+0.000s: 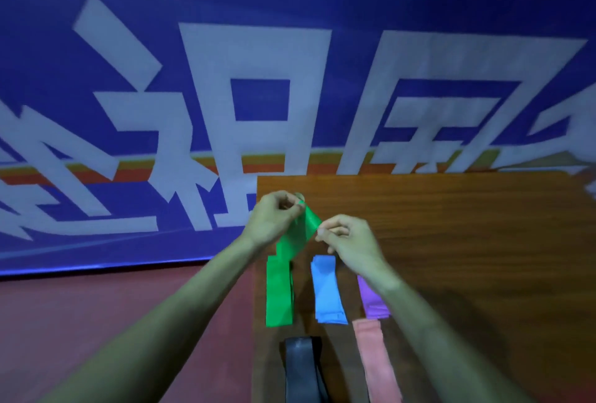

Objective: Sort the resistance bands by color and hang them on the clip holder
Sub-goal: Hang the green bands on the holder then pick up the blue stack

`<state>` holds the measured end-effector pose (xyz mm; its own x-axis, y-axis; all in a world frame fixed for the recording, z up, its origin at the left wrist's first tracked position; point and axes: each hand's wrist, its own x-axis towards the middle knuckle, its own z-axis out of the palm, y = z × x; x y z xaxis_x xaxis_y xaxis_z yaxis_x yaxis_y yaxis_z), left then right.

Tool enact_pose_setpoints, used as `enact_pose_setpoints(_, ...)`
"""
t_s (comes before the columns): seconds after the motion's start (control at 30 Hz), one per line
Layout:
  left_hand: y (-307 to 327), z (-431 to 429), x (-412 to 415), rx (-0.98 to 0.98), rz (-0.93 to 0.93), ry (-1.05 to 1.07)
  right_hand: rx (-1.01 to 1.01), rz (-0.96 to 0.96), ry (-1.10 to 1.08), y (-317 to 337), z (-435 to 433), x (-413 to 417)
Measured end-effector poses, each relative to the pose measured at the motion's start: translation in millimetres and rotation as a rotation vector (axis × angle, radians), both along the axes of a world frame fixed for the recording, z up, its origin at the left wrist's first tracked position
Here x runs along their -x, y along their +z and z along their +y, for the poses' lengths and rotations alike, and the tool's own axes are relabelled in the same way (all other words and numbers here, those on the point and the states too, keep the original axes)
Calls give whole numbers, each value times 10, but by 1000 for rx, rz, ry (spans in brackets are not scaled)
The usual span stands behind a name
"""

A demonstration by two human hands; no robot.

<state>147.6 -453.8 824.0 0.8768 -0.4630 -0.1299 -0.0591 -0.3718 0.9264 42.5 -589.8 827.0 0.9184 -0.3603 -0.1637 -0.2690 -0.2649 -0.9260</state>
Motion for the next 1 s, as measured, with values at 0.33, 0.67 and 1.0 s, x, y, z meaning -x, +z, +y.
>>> enact_pose_setpoints(0.33, 1271, -742, 16, -93, -414, -415, 350, -181, -89, 1047, -1025, 148)
enact_pose_setpoints(0.67, 2368, -1928, 211, -145, -562, -488, 191, -385, 191, 1832, -2352, 22)
enact_pose_setpoints(1.0, 2999, -2444, 239, -51, -559, -332, -14, -566, 310, 2419, -2889, -109)
